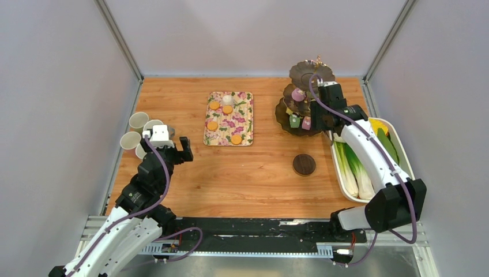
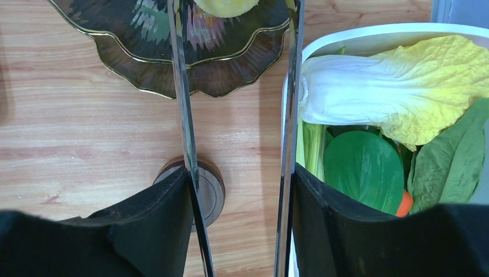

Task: Serve the afternoon tea

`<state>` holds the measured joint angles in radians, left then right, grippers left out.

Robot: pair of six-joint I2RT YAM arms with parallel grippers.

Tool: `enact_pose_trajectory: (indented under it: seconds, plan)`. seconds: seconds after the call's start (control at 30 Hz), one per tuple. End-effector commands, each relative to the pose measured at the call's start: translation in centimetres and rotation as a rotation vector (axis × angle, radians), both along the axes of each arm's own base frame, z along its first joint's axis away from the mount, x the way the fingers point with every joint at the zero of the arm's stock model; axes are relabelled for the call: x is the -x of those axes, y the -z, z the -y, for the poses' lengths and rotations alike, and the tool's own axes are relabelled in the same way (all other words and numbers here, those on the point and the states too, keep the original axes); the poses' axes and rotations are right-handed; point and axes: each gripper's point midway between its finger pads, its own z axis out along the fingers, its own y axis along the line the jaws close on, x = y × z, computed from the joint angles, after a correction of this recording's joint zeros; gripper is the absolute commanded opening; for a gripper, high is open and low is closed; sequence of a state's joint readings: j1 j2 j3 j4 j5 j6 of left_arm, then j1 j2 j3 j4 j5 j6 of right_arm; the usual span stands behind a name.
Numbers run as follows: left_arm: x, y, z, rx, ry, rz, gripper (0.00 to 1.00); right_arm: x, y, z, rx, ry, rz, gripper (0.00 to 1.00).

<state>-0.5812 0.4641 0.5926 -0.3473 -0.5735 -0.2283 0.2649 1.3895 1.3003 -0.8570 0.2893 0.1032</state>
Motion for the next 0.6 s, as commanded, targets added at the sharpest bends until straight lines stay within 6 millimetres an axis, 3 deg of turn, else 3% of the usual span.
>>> enact_pose_trajectory:
  seconds: [0.0,0.3,0.57]
  plan:
    - [-0.2,-0.2,0.3,-0.007,0.012,0.009,1.00,0.7,-3.1,0.3,-0.021,0.000,0.088,0.59]
    - [-0.3,0.0,0.3,-0.011,0.013,0.002,1.00,4.8,-5.0,-1.0,-0.111,-0.067,0.058,0.58]
    - [-0.4,0.1,0.5,-0.013,0.016,-0.003,1.00,7.6,-6.2,-5.4,-0.223,-0.283,0.067,0.57]
